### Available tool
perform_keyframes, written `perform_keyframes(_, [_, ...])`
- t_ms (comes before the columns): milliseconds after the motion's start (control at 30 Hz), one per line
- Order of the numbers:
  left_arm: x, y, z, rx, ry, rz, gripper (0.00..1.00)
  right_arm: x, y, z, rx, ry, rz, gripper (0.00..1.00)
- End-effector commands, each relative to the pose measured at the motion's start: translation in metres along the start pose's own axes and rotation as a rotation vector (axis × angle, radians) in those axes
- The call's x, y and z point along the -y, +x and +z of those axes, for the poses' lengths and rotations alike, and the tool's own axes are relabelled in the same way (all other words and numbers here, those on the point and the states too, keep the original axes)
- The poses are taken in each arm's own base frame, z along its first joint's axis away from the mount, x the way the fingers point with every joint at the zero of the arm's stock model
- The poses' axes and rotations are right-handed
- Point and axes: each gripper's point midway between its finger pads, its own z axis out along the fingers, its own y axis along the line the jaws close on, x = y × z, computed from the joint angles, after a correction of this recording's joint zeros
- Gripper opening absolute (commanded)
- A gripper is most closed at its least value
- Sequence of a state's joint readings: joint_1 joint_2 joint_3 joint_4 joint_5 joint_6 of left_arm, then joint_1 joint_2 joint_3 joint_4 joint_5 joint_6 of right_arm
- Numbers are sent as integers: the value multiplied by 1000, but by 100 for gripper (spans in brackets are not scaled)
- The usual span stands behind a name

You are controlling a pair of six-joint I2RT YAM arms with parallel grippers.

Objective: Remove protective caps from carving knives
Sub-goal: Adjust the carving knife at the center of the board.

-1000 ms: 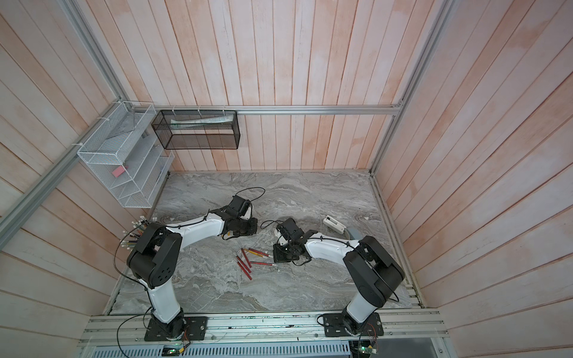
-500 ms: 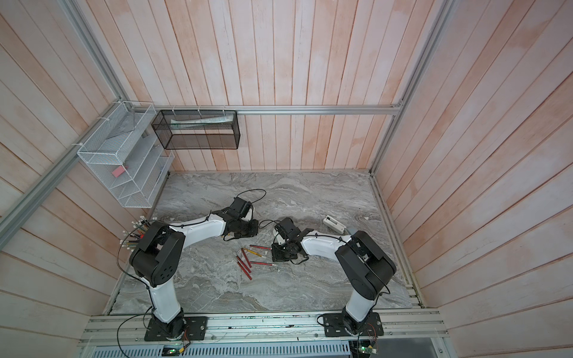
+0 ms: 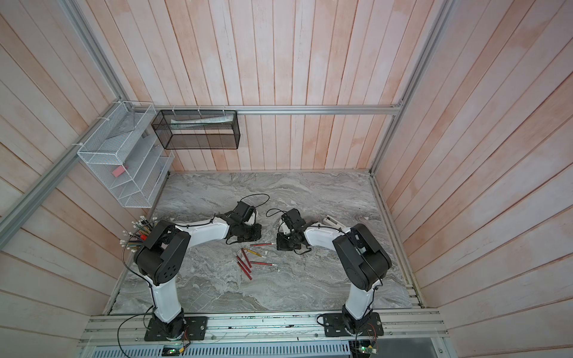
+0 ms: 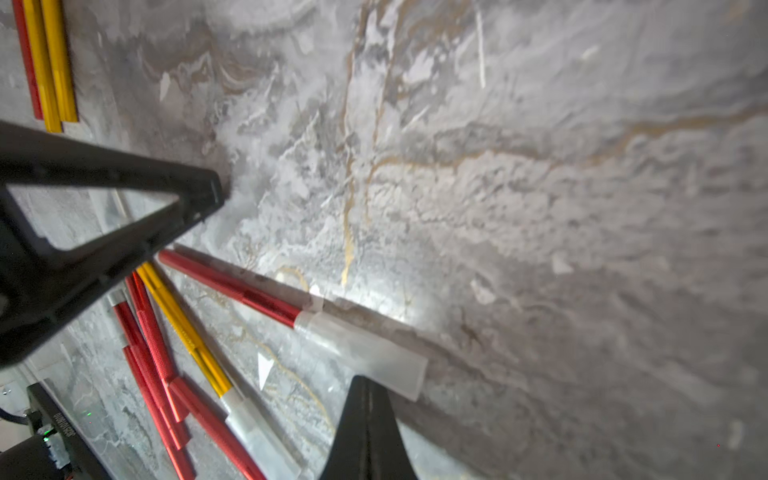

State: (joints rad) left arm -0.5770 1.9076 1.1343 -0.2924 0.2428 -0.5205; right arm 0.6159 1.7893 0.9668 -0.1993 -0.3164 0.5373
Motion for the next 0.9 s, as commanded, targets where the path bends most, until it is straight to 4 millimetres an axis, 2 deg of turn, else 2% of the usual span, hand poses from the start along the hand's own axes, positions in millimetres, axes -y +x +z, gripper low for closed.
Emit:
perform_keyframes(0, [-3, 17, 11, -51, -7, 3, 0, 9, -13, 7, 17, 8, 3, 0])
perform_keyframes(267, [-1, 26, 13, -69, -19, 14, 2, 12, -29, 8, 44, -1, 10, 0])
perform_keyframes(367, [0, 26, 12, -70, -23, 15, 8, 9, -32, 8, 48, -7, 4, 0])
perform_keyframes(567, [2, 13, 0, -24, -46, 26, 30, 6, -39, 10, 49, -18, -1, 0])
perform_keyframes(700, [2, 5, -11, 23, -71, 46, 36, 7, -39, 9, 54, -16, -2, 0])
perform_keyframes(867, [-1, 9, -15, 34, -111, 84, 38, 9, -41, 7, 56, -15, -2, 0])
